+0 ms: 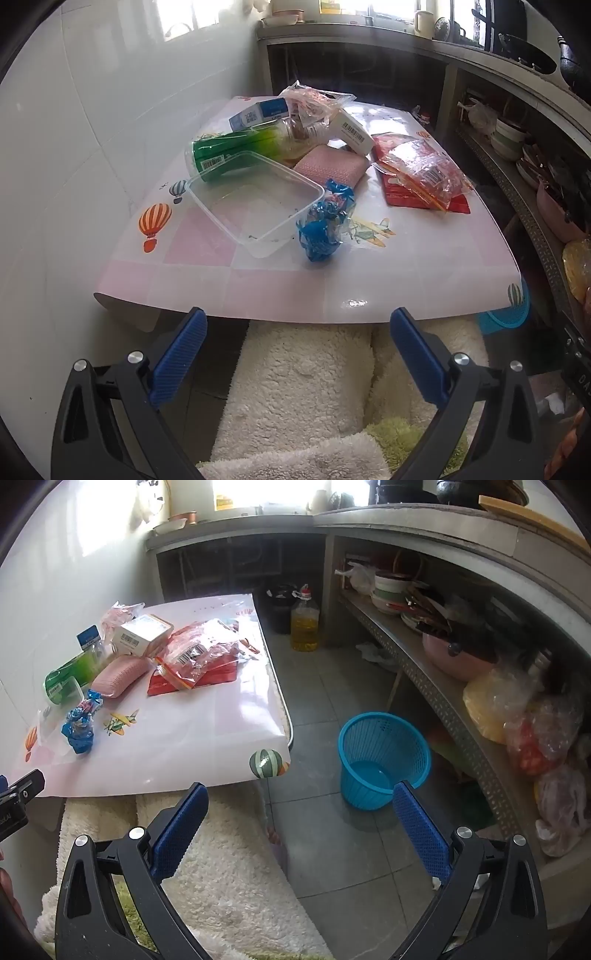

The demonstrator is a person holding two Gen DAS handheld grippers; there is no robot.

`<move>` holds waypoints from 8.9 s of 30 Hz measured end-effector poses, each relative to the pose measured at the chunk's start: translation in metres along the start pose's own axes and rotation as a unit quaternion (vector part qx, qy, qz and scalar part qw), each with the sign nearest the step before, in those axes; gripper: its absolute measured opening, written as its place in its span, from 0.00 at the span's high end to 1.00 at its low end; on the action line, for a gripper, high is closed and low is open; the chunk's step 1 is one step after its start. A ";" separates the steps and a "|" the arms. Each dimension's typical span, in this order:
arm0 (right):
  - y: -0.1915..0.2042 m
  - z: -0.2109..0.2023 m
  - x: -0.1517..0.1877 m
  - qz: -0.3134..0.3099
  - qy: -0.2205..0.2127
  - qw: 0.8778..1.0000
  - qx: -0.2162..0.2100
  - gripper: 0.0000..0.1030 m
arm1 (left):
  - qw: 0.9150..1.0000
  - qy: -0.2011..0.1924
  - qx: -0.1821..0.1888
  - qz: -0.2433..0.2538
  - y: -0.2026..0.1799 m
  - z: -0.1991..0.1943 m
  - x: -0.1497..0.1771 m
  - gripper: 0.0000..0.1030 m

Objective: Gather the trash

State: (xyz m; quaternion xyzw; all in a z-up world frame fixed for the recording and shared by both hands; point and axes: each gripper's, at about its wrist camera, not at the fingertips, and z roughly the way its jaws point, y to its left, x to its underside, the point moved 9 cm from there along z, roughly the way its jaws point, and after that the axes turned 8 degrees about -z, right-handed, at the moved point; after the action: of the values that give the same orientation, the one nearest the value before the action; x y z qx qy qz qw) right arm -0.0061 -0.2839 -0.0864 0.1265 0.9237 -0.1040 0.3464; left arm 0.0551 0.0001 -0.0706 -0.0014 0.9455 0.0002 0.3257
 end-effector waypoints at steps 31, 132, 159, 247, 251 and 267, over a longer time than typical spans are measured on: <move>-0.001 -0.004 -0.003 -0.002 -0.006 1.000 0.002 0.07 | 1.000 -0.003 0.011 -0.008 -0.001 -0.004 -0.003 0.06; 0.228 0.070 -0.049 -0.145 0.066 0.914 -0.374 0.78 | 0.958 0.070 0.142 -0.240 0.113 0.136 -0.085 0.92; 0.134 0.045 -0.062 -0.064 0.006 0.946 -0.317 0.79 | 0.962 0.012 0.178 -0.208 0.087 0.071 -0.095 0.97; -0.061 0.065 -0.066 0.006 -0.057 0.998 -0.036 0.08 | 0.953 0.000 0.303 0.014 -0.150 0.038 -0.105 0.06; -0.035 0.056 -0.071 -0.019 -0.051 0.998 -0.018 0.08 | 0.956 0.019 0.293 -0.023 -0.120 0.046 -0.100 0.06; 0.022 0.039 -0.088 -0.076 -0.088 0.990 -0.074 0.08 | 0.964 0.001 0.248 -0.093 -0.029 0.063 -0.097 0.06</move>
State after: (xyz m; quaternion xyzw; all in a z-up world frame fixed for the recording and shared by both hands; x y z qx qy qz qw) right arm 0.0890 -0.2879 -0.0592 0.0200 0.9015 -0.0722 0.4262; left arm 0.1708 -0.0285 -0.0602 -0.0089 0.9120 -0.2645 0.3135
